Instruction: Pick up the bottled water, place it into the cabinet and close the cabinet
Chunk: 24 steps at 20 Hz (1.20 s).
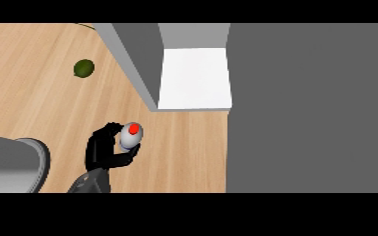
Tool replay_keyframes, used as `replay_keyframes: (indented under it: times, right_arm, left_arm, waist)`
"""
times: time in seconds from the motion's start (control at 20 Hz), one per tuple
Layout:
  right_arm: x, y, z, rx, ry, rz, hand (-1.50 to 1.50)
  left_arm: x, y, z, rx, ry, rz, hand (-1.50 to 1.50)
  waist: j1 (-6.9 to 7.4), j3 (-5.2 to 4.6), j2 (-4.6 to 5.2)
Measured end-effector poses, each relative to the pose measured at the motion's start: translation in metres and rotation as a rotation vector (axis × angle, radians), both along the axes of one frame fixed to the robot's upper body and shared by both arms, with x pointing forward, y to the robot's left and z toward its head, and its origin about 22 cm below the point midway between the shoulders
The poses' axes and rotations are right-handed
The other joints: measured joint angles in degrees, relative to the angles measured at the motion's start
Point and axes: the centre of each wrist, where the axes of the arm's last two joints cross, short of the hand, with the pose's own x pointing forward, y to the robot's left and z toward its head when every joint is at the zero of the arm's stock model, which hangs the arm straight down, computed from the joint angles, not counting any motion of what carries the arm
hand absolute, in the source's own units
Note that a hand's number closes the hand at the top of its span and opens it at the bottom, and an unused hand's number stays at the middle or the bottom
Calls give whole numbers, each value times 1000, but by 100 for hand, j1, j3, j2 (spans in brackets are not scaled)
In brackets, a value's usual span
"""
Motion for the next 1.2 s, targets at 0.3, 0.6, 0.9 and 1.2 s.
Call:
replay_keyframes:
  times: [0.3, 0.6, 0.9, 1.2]
  right_arm:
    - [-2, -1, 0, -2, 4, 3, -150]
    - [0, -3, -2, -5, 3, 8, -150]
    - [2, -1, -3, 9, -3, 1, -150]
    - [3, -3, -1, -2, -4, -3, -150]
  left_arm:
    - [4, -23, 2, -30, -6, -77, 150]
    - [23, -51, 18, -57, -6, -144, 150]
    - [47, -85, 54, -18, -30, -186, 150]
    - [71, -128, 104, 80, -62, -190, 150]
  waist:
    - [6, -14, -14]
    - [13, -30, -11]
    - [12, -34, -12]
    - [-22, -37, 7]
